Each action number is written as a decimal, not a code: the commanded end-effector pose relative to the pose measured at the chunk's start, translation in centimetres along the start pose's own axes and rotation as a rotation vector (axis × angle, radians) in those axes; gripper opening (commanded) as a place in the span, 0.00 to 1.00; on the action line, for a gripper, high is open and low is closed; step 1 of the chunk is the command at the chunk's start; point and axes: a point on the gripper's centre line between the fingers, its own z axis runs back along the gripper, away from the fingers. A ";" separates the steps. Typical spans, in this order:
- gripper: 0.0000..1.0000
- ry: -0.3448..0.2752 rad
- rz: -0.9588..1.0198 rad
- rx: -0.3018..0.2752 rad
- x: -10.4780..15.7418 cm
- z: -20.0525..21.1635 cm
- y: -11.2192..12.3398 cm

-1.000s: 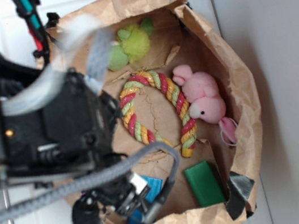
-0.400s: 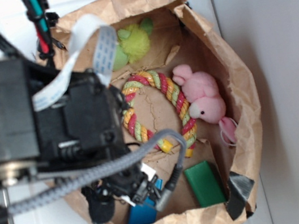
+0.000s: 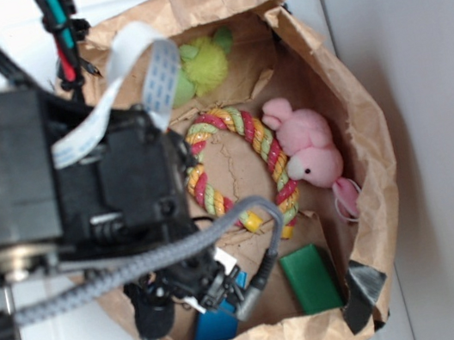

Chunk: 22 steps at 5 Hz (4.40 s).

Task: Grab the blue block.

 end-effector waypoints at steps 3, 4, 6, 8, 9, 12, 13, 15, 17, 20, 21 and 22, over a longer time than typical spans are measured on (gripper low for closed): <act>1.00 -0.119 -0.013 0.017 -0.2 -3.2 -0.5; 1.00 -0.128 -0.043 0.025 -1.9 -4.1 -0.5; 1.00 -0.113 -0.033 0.038 -3.2 -5.1 -1.5; 1.00 -0.099 0.045 0.058 -1.2 -5.9 -2.1; 1.00 -0.109 0.054 0.067 -0.6 -6.8 -2.2; 1.00 -0.141 0.092 0.115 1.7 -8.9 -1.9; 1.00 -0.134 0.088 0.109 1.6 -9.6 -1.3; 1.00 -0.090 0.054 0.067 -0.9 -8.9 -1.2; 1.00 -0.064 0.141 0.072 -1.9 -8.5 -1.9; 1.00 -0.056 0.257 0.073 -1.2 -8.6 -1.7; 1.00 -0.037 0.211 0.037 -1.4 -8.3 -1.6; 1.00 -0.035 0.183 0.022 -1.7 -8.1 -1.4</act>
